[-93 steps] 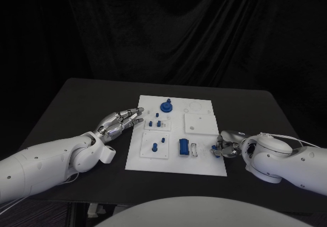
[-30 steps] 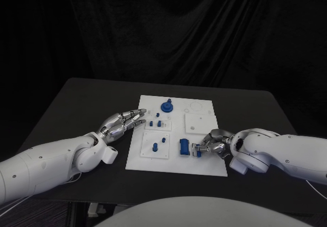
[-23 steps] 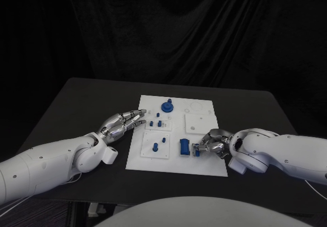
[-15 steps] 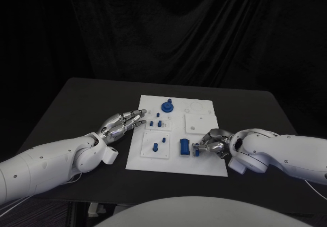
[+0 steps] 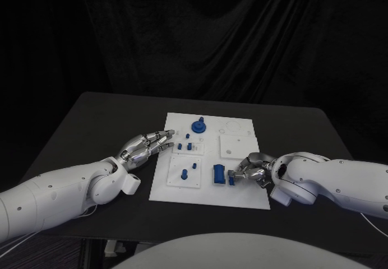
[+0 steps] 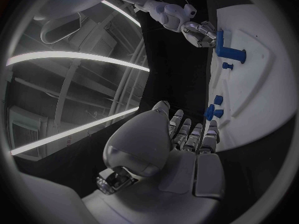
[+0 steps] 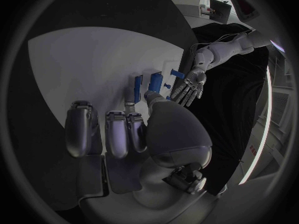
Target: Assemble the parts on the task board
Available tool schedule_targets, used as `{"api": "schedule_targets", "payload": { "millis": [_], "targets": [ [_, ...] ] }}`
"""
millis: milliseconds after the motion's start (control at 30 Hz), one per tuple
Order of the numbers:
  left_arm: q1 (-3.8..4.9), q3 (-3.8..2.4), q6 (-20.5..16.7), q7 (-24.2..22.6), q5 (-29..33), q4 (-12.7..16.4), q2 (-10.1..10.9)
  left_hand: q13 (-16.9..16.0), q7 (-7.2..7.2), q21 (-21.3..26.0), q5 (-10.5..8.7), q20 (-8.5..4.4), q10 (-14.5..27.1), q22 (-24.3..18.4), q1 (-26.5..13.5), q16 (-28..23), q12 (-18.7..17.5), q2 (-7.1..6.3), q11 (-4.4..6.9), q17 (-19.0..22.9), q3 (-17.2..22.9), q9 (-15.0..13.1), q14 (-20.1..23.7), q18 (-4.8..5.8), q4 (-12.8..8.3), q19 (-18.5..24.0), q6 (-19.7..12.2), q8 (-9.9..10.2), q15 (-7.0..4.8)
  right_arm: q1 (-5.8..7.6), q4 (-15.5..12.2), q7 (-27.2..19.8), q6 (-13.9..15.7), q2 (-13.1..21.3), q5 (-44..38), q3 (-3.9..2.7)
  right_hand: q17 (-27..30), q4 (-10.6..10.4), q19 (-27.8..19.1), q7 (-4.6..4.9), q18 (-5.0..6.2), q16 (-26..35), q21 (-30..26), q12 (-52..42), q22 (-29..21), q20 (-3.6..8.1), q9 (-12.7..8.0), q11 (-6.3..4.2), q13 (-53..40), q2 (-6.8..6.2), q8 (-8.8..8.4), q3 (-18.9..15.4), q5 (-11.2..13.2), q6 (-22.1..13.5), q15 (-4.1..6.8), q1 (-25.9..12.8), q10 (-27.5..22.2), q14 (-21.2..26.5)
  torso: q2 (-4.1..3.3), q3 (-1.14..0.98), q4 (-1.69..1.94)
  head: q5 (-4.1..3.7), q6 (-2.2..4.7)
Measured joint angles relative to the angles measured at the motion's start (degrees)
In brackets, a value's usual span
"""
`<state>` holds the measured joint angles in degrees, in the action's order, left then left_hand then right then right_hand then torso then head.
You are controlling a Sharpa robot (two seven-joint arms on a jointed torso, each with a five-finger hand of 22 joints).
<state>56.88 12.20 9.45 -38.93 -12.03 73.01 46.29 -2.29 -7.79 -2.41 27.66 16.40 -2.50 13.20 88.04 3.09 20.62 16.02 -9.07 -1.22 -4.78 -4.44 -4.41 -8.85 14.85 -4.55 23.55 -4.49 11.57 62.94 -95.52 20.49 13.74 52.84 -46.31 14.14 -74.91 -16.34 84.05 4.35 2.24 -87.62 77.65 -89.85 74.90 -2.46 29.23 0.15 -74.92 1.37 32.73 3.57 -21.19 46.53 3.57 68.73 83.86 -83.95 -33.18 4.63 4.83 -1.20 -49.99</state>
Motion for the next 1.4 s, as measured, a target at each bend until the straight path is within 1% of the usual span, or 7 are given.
{"api": "schedule_targets", "payload": {
  "millis": [467, 833, 1033, 1067, 1233, 1300, 1400],
  "targets": [
    [-0.1, 0.0, 0.2, 0.0, 0.0, -0.1, -0.1, 0.0, 0.0, 0.0, 0.0, 0.0, 0.0, -0.1, 0.0, 0.0, 0.0, 0.0, 0.0, 0.0, 0.3, 0.1, 0.0, 0.0, 0.0, 0.0, 0.0, 0.0, 0.0, 0.0, -0.2, -0.2, 0.3, 0.3, 0.0, -0.01, 0.0, -0.3, 0.0, 0.0, 0.0, 0.0, -0.2, 0.0, 0.0, 0.0, 0.7, -0.02, 0.0, 1.28, 1.33, -5.0, 10.6, -0.4, 0.0, -6.3, 0.0, 0.0, 0.03, 0.04, -0.01, 0.09, 0.0],
    [-0.15, 0.01, -0.1, 0.0, 0.0, 0.5, 0.7, 0.0, 0.0, 0.0, 0.0, 0.0, 0.1, -0.3, 0.0, 0.0, 0.0, 0.0, -0.26, 0.0, 0.7, 0.1, 0.1, 0.0, -0.1, 0.0, 0.0, 0.0, -0.12, 0.0, -3.0, -8.2, 8.5, 4.4, -0.2, 0.02, 0.0, -0.5, 0.0, -0.51, 0.15, 1.4, -2.1, 0.0, 0.0, 0.0, 3.1, -0.26, 0.0, 2.36, 6.13, -5.9, 3.8, -0.9, 0.0, -4.3, 0.2, 0.0, 0.03, 0.03, 0.01, 0.36, 0.0],
    [-0.16, -0.01, -1.4, 0.0, 0.0, 1.6, 1.5, -0.2, -0.83, 0.0, 0.0, -0.82, -0.2, -0.7, -0.5, 0.0, 0.8, -0.48, -0.6, 0.1, 1.3, 0.0, 1.1, -0.01, 0.5, 0.3, 0.8, -0.4, -1.37, 1.57, -4.2, -18.6, 16.1, 6.9, -0.4, 0.07, 6.8, -0.3, -9.9, -0.26, 4.65, 15.1, -22.6, 4.2, 0.0, -0.69, 3.7, -0.02, 0.0, 6.29, 8.73, -9.4, 1.3, -1.8, -0.6, -8.2, -3.2, 3.5, 0.03, 0.03, 0.02, -0.04, 0.0],
    [-0.16, -0.01, -1.7, 0.0, 0.0, 1.8, 1.6, -0.2, -1.08, 0.0, 0.0, -1.12, -0.4, -0.8, -0.6, 0.0, 1.3, -0.62, -0.83, 0.1, 1.3, 0.0, 0.9, 0.0, 0.8, 0.2, 1.1, -0.6, -1.57, 1.97, -4.2, -20.4, 17.1, 7.1, -0.3, 0.05, 18.8, -0.4, -17.8, 0.75, 6.82, 26.6, -36.2, 10.4, -2.5, -1.82, 3.2, 1.06, 3.9, 7.73, 8.75, -10.7, 2.0, -2.8, -1.75, -9.6, -13.9, 12.0, 0.03, 0.03, 0.02, -0.08, 0.0],
    [-0.16, 0.0, -3.2, 0.0, 0.0, 3.0, 2.1, -0.3, -1.12, 0.0, 0.0, -2.61, -1.0, -1.3, -1.5, 0.0, 2.0, -1.54, -0.93, 0.2, 0.7, 0.0, 1.4, 0.0, 1.7, 0.3, 1.1, -0.6, -2.29, 3.17, -3.9, -29.3, 20.3, 7.6, 1.1, -0.02, 36.8, 0.1, -33.4, 5.46, 7.12, 50.4, -59.2, 34.3, -13.3, -6.96, -0.5, 7.13, 26.3, 10.52, 5.57, -14.2, 4.7, -7.5, -8.69, -10.9, -47.2, 34.1, 0.13, 0.01, -0.07, -0.45, 0.0],
    [-0.16, 0.0, -3.8, 0.0, 0.0, 3.5, 2.2, -0.2, -1.02, 0.2, 0.0, -3.19, -0.7, -1.7, -2.7, -0.5, 1.2, -1.34, -0.43, 0.3, 0.2, 0.4, 1.8, 0.0, 2.0, 0.5, -0.7, -0.1, -2.66, 3.33, -3.3, -32.8, 20.5, 7.4, 2.4, 0.04, 45.5, -0.3, -41.2, 5.92, 5.08, 60.2, -69.8, 46.8, -22.2, -10.79, -4.5, 12.61, 36.6, 11.48, 1.81, -16.7, 6.4, -11.3, -14.1, -10.0, -56.6, 45.3, 0.26, 0.01, -0.14, -0.63, 0.0],
    [-0.16, 0.0, -4.5, 0.0, 0.0, 3.9, 2.1, 0.0, -0.71, 0.3, -0.83, -3.84, 0.0, -2.3, -4.6, -1.3, -0.5, -0.58, 0.25, 0.6, -1.4, 1.2, 2.6, 0.0, 2.0, 0.9, -3.7, 1.1, -3.41, 3.43, -1.8, -37.2, 19.8, 6.7, 5.1, 0.1, 54.5, -0.2, -56.5, 5.24, 3.0, 69.6, -74.5, 58.1, -36.5, -13.37, -10.1, 14.21, 46.8, 12.17, -5.71, -19.0, 8.0, -16.6, -17.63, -9.3, -67.7, 57.9, 0.54, -0.01, -0.25, -0.72, 0.0]
  ]
}}
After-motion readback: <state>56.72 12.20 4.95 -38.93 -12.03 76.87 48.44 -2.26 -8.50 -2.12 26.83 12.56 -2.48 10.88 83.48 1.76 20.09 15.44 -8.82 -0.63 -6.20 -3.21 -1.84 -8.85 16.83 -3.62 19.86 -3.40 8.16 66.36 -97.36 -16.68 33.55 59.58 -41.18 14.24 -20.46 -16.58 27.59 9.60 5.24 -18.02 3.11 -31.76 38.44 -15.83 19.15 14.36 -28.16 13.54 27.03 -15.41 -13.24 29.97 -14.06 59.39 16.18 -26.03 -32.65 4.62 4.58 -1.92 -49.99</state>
